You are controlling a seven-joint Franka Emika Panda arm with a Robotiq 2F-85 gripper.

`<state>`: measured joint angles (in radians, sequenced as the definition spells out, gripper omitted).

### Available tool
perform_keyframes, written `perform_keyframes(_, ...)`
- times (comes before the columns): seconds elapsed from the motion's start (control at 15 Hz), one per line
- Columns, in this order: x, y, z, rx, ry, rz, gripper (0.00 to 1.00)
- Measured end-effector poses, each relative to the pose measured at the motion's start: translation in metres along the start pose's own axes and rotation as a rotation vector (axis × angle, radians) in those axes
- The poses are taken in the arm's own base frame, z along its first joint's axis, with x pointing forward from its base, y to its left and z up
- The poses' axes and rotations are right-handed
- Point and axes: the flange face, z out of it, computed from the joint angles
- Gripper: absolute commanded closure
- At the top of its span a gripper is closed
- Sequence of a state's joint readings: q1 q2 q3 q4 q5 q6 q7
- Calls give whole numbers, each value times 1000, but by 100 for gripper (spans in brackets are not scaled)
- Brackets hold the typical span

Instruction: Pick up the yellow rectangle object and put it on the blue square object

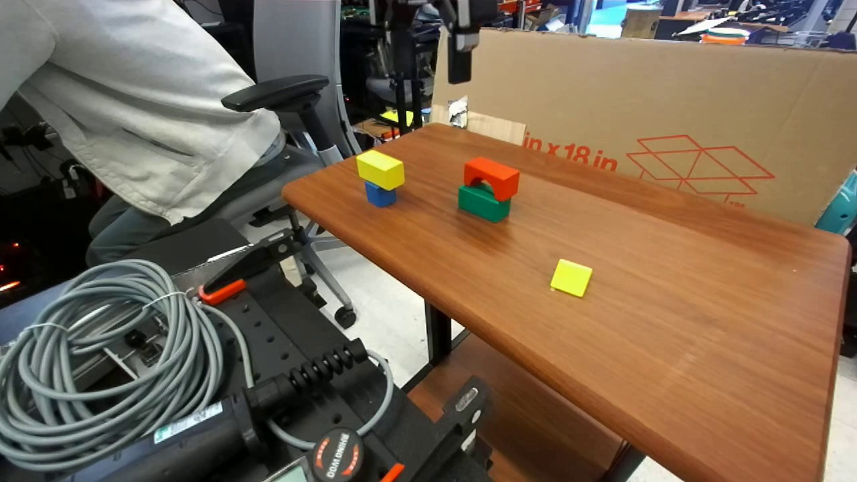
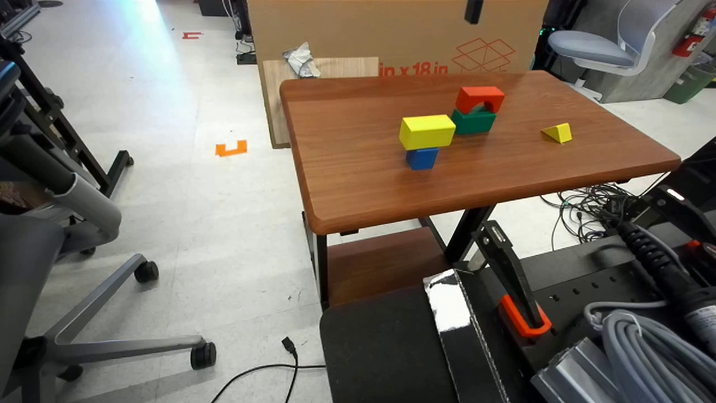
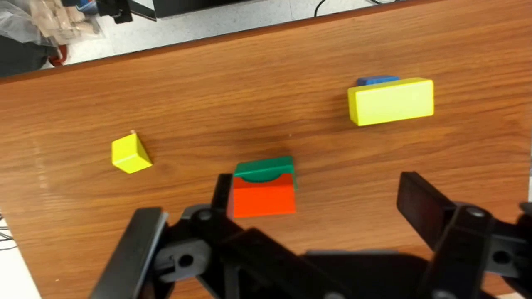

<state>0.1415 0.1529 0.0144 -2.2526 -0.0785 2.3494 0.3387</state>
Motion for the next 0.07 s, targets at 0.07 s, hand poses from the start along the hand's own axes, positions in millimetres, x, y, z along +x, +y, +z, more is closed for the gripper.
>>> perform_keyframes(0.07,2,12,-5,-2,-3,12,0)
